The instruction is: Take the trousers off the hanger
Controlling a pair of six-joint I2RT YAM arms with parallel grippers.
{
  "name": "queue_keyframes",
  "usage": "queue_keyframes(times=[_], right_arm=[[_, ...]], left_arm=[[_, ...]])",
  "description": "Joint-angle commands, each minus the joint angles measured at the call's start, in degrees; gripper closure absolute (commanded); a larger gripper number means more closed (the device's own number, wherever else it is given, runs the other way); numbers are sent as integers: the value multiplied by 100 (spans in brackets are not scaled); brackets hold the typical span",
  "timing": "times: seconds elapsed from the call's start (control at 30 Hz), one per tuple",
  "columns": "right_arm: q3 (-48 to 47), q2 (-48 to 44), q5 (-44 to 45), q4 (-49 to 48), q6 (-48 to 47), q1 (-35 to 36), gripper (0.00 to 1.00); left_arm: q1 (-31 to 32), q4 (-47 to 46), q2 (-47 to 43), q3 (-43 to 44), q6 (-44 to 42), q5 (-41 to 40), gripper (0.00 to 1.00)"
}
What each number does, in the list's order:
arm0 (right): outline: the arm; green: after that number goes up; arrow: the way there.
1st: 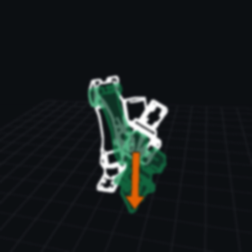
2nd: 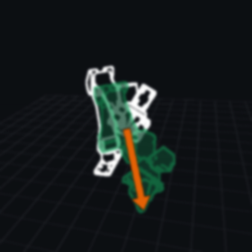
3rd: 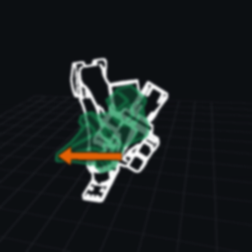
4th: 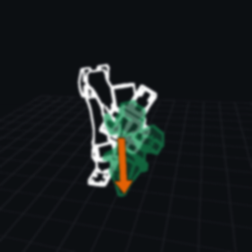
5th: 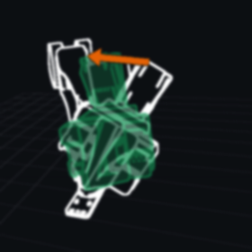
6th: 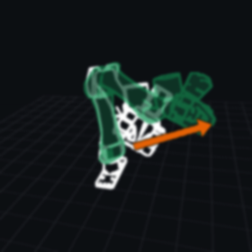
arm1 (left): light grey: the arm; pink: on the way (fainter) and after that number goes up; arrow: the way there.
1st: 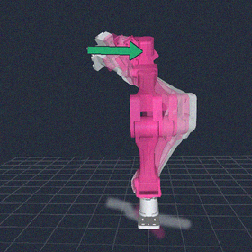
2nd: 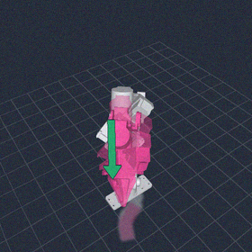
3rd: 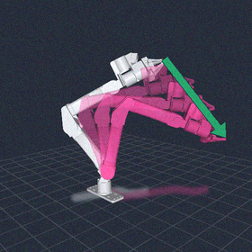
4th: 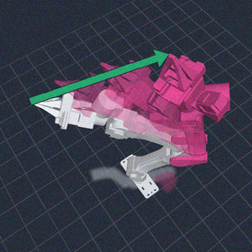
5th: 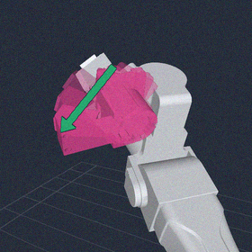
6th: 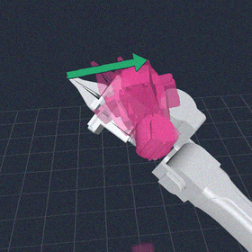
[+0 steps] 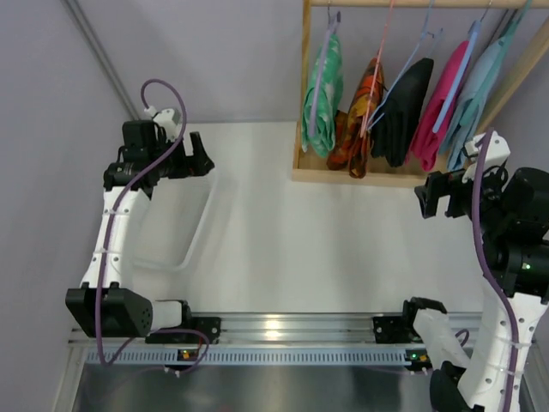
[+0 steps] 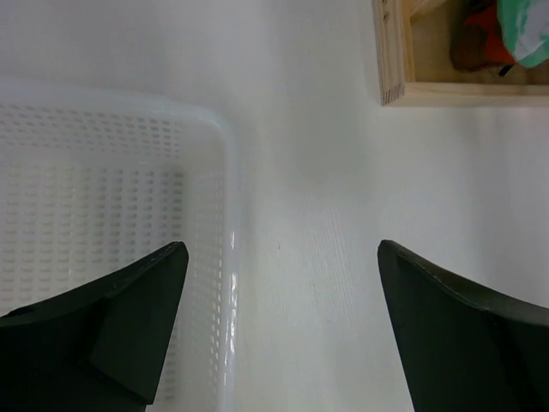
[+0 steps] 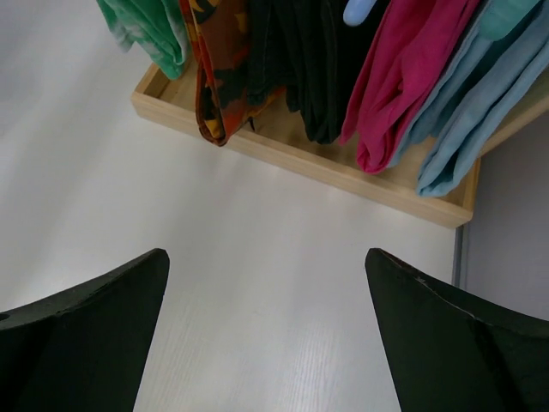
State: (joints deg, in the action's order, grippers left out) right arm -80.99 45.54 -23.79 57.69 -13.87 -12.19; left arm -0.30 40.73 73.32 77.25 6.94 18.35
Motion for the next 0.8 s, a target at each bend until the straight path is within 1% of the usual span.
queue_keyframes(times=[0.0,0.1,0.13,0.2,0.23,0.27,0.3,0.33,0.37,0.4,0.43,0.47,0.5,0.53,0.57,0.6,0.63,0.67,0.77], right_arm=[[-600,104,-99,-91,147,-56,1],[-821,218,-108,-205,288,-56,1],[-857,245,-91,-249,340,-65,1],[-971,315,-38,-328,481,-65,1],[-1006,333,-12,-355,525,-65,1],[-1050,376,-3,-381,578,-56,1],[-1120,385,-3,-442,604,-65,0],[-1147,394,-3,-486,631,-56,0],[-1182,412,-20,-522,674,-56,1],[-1252,421,-46,-566,675,-56,1],[-1287,429,-55,-592,692,-56,1],[-1322,482,-38,-610,727,-56,1],[-1418,508,-3,-593,736,-56,0],[-1463,552,6,-558,745,-56,1],[-1507,605,58,-549,780,-56,1],[-1568,623,68,-540,798,-65,1],[-1595,632,68,-548,815,-65,0],[-1613,640,59,-575,833,-56,1],[-1630,649,41,-636,912,-65,1]], left_arm=[[-6,-399,286,1006,220,203,1],[-6,-408,708,1817,509,888,2],[-6,-486,971,2333,615,1055,1],[-6,-766,1271,2784,1010,1502,1],[221,-899,1507,3195,1168,1627,1],[266,-1065,1614,3313,1552,1759,2],[328,-1615,1676,3409,1791,2030,2],[450,-1908,1825,3463,2046,2154,3],[512,-2302,1870,3507,2553,2268,3],[600,-2872,1957,3542,2810,2452,4],[792,-3165,2054,3594,3048,2541,5],[899,-3368,2307,3682,3546,2646,6],[995,-3553,2440,3857,3803,2700,6],[1214,-4016,2563,3920,4041,2848,8],[1303,-4377,2773,3920,4504,2902,9],[1504,-4659,2854,3911,4683,2911,9],[1602,-5071,2933,3929,4842,2885,9],[1690,-5275,3082,3946,5113,2867,10],[2059,-5470,3320,4271,5265,2797,11]])
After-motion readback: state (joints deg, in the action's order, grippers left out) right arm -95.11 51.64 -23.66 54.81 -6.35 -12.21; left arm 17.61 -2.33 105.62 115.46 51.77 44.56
